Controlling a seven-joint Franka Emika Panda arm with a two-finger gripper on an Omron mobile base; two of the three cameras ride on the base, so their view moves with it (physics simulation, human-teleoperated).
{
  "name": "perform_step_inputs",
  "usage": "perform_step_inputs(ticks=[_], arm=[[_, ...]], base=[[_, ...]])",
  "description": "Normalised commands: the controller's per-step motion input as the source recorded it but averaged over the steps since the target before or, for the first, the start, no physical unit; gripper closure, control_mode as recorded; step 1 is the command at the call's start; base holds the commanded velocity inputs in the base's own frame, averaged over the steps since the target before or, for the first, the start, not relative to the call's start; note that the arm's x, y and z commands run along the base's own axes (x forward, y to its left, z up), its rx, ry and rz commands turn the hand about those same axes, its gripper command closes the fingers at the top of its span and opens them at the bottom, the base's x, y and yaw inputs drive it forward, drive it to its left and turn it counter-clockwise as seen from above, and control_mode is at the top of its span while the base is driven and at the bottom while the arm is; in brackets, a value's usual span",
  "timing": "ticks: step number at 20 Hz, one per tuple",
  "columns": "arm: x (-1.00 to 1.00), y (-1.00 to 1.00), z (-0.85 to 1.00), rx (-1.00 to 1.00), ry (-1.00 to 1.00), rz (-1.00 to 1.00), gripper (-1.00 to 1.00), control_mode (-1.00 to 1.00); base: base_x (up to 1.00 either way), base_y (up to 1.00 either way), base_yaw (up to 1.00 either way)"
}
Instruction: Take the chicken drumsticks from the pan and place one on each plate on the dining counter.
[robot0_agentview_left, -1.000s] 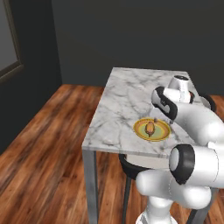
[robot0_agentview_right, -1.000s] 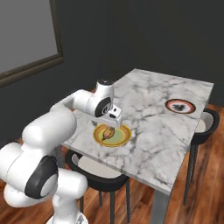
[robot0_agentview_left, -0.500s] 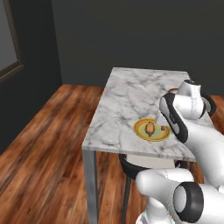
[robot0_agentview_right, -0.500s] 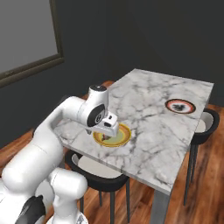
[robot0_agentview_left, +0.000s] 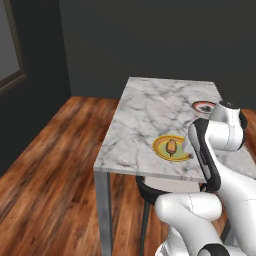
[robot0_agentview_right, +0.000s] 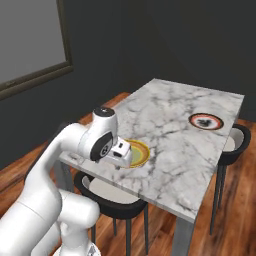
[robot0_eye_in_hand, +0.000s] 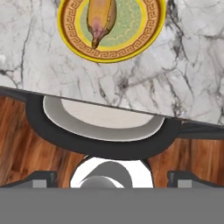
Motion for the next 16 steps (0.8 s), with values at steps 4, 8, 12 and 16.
perform_step_inputs(ticks=[4, 8, 12, 16], arm=[[0.00, 0.00, 0.00, 0.00, 0.00, 0.00, -1.00, 1.00], [0.00, 0.00, 0.00, 0.00, 0.00, 0.00, -1.00, 1.00], [0.00, 0.00, 0.00, 0.00, 0.00, 0.00, -1.00, 1.00], [0.00, 0.00, 0.00, 0.00, 0.00, 0.00, -1.00, 1.00]], base=[[-0.21, 0.00, 0.00], [-0.69, -0.01, -0.10], [-0.75, -0.06, -0.52], [-0.17, 0.03, -1.00]])
